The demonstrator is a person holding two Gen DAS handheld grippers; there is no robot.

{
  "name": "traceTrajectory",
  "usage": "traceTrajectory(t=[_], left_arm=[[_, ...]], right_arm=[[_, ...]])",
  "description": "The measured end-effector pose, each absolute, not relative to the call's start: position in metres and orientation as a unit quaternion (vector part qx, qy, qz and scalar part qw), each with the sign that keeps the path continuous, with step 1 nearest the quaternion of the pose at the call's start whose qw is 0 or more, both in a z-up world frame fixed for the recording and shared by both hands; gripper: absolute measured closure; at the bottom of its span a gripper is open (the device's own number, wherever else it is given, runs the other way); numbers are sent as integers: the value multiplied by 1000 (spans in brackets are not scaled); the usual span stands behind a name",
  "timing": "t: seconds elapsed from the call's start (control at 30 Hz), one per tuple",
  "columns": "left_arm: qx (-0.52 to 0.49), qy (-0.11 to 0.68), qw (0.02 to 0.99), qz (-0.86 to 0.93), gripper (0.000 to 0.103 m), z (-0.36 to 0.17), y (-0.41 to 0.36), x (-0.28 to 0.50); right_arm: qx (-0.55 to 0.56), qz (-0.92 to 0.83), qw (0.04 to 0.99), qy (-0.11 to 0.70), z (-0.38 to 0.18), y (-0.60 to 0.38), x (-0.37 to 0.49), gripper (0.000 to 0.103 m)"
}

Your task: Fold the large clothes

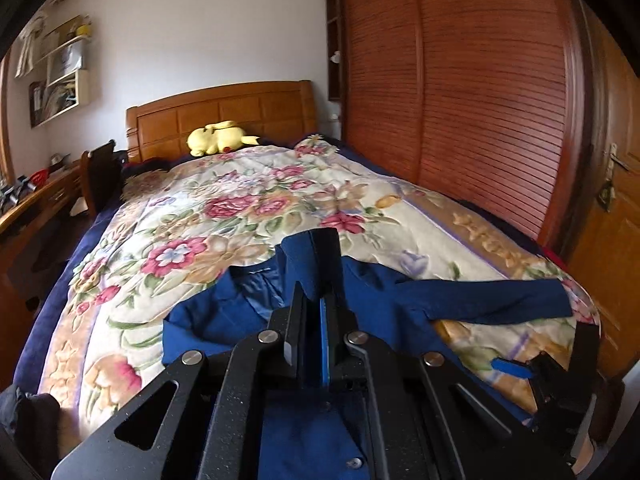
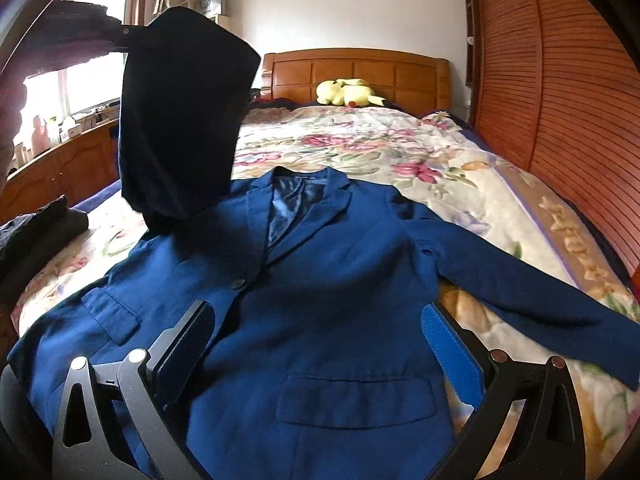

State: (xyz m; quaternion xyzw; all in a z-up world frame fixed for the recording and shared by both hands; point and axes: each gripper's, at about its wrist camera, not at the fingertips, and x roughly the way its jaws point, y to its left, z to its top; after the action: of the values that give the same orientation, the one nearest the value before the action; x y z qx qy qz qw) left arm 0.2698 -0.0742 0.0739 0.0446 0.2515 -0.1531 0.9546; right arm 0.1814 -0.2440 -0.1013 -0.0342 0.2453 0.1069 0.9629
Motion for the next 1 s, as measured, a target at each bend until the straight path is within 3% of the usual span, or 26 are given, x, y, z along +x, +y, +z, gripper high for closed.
traceTrajectory(t=[0.23, 0.53, 1.0], left_arm=[[38, 284, 946, -151, 96, 52, -81, 256], [38, 298, 940, -160, 71, 17, -56, 219], [23, 342, 932, -118, 67, -62, 8, 195]], right_arm=[[-24, 94, 965, 243, -91, -247, 169, 0], [-24, 99, 966, 239, -89, -246, 174, 0], [-51, 120, 953, 273, -106, -220, 206, 0]])
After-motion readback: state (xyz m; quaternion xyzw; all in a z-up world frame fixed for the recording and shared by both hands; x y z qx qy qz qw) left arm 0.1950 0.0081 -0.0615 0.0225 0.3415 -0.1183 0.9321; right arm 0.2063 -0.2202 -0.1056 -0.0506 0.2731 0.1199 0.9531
